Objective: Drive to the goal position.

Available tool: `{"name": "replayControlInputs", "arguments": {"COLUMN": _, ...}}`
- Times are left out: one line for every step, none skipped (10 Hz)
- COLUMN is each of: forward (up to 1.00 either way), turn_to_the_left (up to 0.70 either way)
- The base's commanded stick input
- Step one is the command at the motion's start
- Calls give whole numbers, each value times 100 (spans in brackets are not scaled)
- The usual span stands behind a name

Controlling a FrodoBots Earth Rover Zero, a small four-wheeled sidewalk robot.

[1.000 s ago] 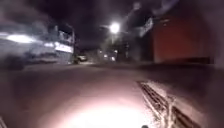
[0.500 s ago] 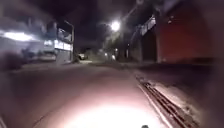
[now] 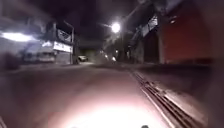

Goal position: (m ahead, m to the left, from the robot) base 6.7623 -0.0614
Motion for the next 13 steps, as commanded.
{"name": "replayControlInputs", "arguments": {"forward": 70, "turn_to_the_left": -2}}
{"name": "replayControlInputs", "arguments": {"forward": 70, "turn_to_the_left": -25}}
{"name": "replayControlInputs", "arguments": {"forward": 70, "turn_to_the_left": -17}}
{"name": "replayControlInputs", "arguments": {"forward": 70, "turn_to_the_left": 0}}
{"name": "replayControlInputs", "arguments": {"forward": 70, "turn_to_the_left": 0}}
{"name": "replayControlInputs", "arguments": {"forward": 70, "turn_to_the_left": 0}}
{"name": "replayControlInputs", "arguments": {"forward": 70, "turn_to_the_left": -14}}
{"name": "replayControlInputs", "arguments": {"forward": 70, "turn_to_the_left": -35}}
{"name": "replayControlInputs", "arguments": {"forward": 70, "turn_to_the_left": -30}}
{"name": "replayControlInputs", "arguments": {"forward": 70, "turn_to_the_left": -16}}
{"name": "replayControlInputs", "arguments": {"forward": 70, "turn_to_the_left": -3}}
{"name": "replayControlInputs", "arguments": {"forward": 70, "turn_to_the_left": 0}}
{"name": "replayControlInputs", "arguments": {"forward": 70, "turn_to_the_left": 0}}
